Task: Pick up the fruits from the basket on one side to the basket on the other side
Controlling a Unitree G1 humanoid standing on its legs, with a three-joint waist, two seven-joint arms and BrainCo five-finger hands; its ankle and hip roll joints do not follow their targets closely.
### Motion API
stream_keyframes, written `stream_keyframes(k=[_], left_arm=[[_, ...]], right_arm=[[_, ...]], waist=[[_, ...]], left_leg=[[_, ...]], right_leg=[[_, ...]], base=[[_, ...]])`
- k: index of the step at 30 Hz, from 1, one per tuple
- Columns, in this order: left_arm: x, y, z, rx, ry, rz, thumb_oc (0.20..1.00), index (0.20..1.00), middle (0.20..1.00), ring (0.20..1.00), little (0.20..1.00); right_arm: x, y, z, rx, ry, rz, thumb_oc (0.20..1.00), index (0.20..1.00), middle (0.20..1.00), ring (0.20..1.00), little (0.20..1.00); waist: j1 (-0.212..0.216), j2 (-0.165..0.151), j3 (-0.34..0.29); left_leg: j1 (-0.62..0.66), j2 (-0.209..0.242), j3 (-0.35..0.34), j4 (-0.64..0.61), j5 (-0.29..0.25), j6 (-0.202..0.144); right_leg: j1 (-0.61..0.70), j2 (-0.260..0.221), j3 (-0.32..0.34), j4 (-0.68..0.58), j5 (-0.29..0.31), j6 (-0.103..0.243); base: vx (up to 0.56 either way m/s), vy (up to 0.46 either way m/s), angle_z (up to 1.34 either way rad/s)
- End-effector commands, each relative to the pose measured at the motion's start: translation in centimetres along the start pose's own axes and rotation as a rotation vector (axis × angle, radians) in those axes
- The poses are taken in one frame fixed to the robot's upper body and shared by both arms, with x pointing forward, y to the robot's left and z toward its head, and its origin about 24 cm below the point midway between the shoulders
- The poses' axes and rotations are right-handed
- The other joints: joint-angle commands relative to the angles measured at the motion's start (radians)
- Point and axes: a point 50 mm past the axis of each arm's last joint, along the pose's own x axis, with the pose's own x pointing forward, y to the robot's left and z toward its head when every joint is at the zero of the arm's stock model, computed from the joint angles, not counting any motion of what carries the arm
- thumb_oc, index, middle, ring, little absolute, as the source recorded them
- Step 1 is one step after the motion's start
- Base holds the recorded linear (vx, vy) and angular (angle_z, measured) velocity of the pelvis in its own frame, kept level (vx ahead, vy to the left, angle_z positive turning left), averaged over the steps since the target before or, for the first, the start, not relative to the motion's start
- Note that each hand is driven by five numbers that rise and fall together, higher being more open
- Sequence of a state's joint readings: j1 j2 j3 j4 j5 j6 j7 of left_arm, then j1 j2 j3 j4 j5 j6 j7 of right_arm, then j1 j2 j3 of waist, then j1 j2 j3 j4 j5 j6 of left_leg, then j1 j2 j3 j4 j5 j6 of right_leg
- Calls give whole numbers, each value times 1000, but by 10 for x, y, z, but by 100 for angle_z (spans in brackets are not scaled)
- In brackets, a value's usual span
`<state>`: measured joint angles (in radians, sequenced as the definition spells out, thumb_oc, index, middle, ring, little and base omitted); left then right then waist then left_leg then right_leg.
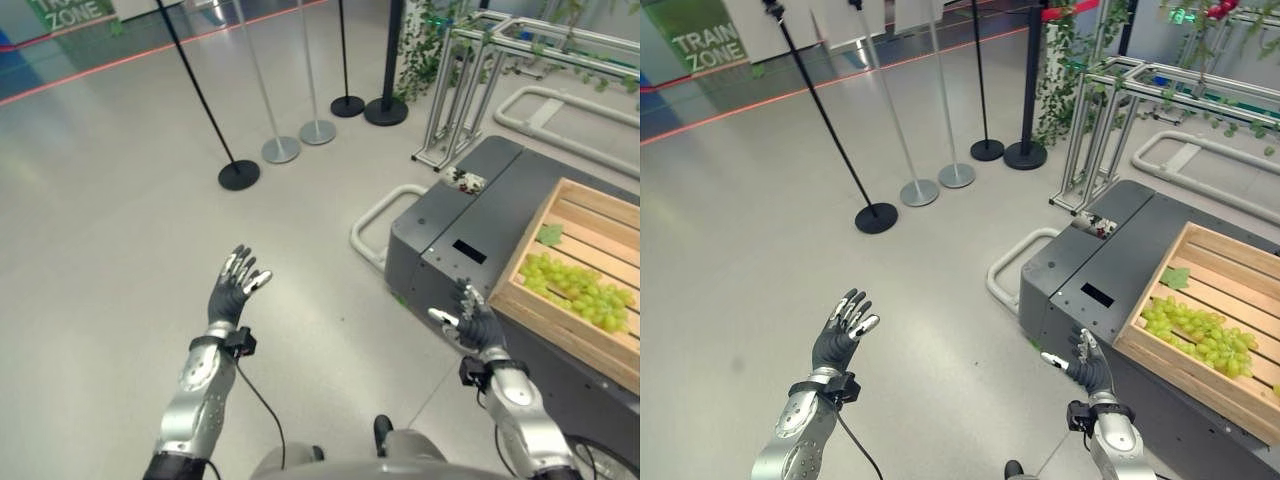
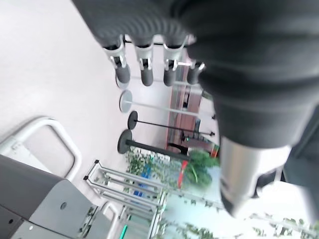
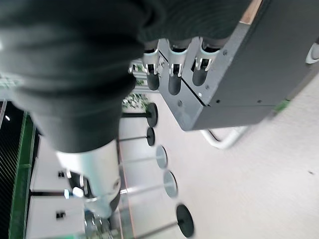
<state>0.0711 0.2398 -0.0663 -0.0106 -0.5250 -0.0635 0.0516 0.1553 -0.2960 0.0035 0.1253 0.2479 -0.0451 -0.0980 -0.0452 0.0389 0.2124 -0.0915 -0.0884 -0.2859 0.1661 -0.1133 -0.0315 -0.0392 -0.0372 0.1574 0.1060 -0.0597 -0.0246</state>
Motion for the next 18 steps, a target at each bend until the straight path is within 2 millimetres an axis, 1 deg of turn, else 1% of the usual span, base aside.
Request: stream_keyframes(k=[1, 2, 4, 6, 7, 8, 9, 10, 11, 12, 13, 14, 15, 16, 17, 18], left_arm=[[5, -3, 18, 13, -108, -10, 1000, 1000, 1000, 1000, 1000], [5, -3, 18, 13, -108, -10, 1000, 1000, 1000, 1000, 1000], [4, -1, 13, 30, -86, -6, 1000, 1000, 1000, 1000, 1000], [3, 0, 6, 31, -54, -2, 1000, 1000, 1000, 1000, 1000], [3, 1, 5, 40, -47, -1, 1000, 1000, 1000, 1000, 1000], [2, 2, 0, 48, -26, 4, 1000, 1000, 1000, 1000, 1000], [1, 4, -4, 45, -9, 17, 1000, 1000, 1000, 1000, 1000], [1, 5, -4, 64, -7, 13, 1000, 1000, 1000, 1000, 1000], [1, 7, -6, 71, 6, 17, 1000, 1000, 1000, 1000, 1000], [1, 9, -4, 74, 1, 21, 1000, 1000, 1000, 1000, 1000], [1, 12, -4, 98, 9, 31, 1000, 1000, 1000, 1000, 1000], [1, 12, -4, 99, 10, 32, 1000, 1000, 1000, 1000, 1000], [2, 13, -3, 107, 6, 34, 1000, 1000, 1000, 1000, 1000], [6, 14, 6, 146, -19, 36, 1000, 1000, 1000, 1000, 1000], [7, 14, 6, 147, -21, 36, 1000, 1000, 1000, 1000, 1000], [10, 19, 12, 187, -33, 56, 1000, 1000, 1000, 1000, 1000]], right_arm=[[10, -6, 37, 14, -175, -12, 1000, 1000, 1000, 1000, 1000], [10, -6, 37, 14, -175, -12, 1000, 1000, 1000, 1000, 1000], [10, -7, 34, 22, -163, -18, 1000, 1000, 1000, 1000, 1000], [10, -7, 28, 21, -139, -20, 1000, 1000, 1000, 1000, 1000], [10, -7, 25, 23, -124, -18, 1000, 1000, 1000, 1000, 1000], [10, -5, 20, 29, -102, -19, 1000, 1000, 1000, 1000, 1000], [11, -1, 16, 14, -83, -6, 1000, 1000, 1000, 1000, 1000], [10, -3, 13, 9, -66, -12, 1000, 1000, 1000, 1000, 1000], [9, -2, 9, 33, -48, -17, 1000, 1000, 1000, 1000, 1000], [9, -1, 8, 47, -43, -14, 1000, 1000, 1000, 1000, 1000], [7, 0, 3, 97, -25, -21, 1000, 1000, 1000, 1000, 1000], [7, 1, 3, 98, -25, -21, 1000, 1000, 1000, 1000, 1000], [8, 2, 3, 105, -20, -16, 1000, 1000, 1000, 1000, 1000], [13, 8, 12, 105, -54, 6, 1000, 1000, 1000, 1000, 1000], [14, 9, 12, 106, -56, 7, 1000, 1000, 1000, 1000, 1000], [15, 19, 16, 130, -73, 36, 1000, 1000, 1000, 1000, 1000]], waist=[[15, 1, -4], [16, 1, -3], [20, 4, 0], [24, 4, -1], [26, 0, -5], [27, -8, -8], [30, -17, -16], [28, -20, -21], [26, -33, -26], [24, -40, -30], [18, -52, -39], [20, -55, -39], [19, -59, -39], [16, -71, -11], [18, -74, -13], [22, -92, 1]], left_leg=[[-101, 20, -16, -124, 159, -36], [-100, 20, -15, -124, 159, -36], [-108, 10, -50, -146, 188, -36], [-110, 2, -62, -151, 220, -35], [-105, -3, -63, -140, 215, -28], [-103, -8, -60, -134, 221, -22], [-82, -6, -68, -157, 215, -10], [-75, 8, -46, -157, 223, -12], [-71, 11, -29, -151, 210, -6], [-62, 16, -12, -150, 199, -1], [-39, 20, 24, -152, 180, 18], [-37, 18, 26, -153, 180, 19], [-18, 24, 37, -170, 174, 27], [1, 54, 54, -215, 179, 40], [-2, 54, 56, -220, 183, 38], [22, 75, 79, -237, 163, 47]], right_leg=[[138, 65, 5, -134, -69, 66], [139, 65, 6, -134, -69, 66], [155, 89, 60, -132, -87, 59], [172, 100, 100, -130, -103, 56], [175, 100, 118, -122, -110, 58], [178, 95, 127, -108, -116, 62], [164, 89, 132, -45, -131, 75], [164, 85, 126, -11, -143, 89], [156, 72, 125, 20, -148, 107], [153, 62, 119, 28, -151, 121], [147, 37, 96, 62, -149, 146], [147, 35, 97, 65, -152, 147], [129, 35, 84, 103, -150, 157], [43, 61, 31, 237, -140, 181], [28, 62, 33, 257, -149, 181], [-52, 47, -85, 389, -100, 218]], base=[[222, -5, -51], [155, 12, -65], [167, 54, -74], [208, 101, -129], [225, 141, -137], [249, 157, -135], [293, 178, -65], [294, 177, -87], [281, 163, -74], [344, 247, -104], [254, 184, -63], [234, 177, -72], [58, 119, -42], [46, 110, -44], [48, 142, -41], [118, 106, -42]])
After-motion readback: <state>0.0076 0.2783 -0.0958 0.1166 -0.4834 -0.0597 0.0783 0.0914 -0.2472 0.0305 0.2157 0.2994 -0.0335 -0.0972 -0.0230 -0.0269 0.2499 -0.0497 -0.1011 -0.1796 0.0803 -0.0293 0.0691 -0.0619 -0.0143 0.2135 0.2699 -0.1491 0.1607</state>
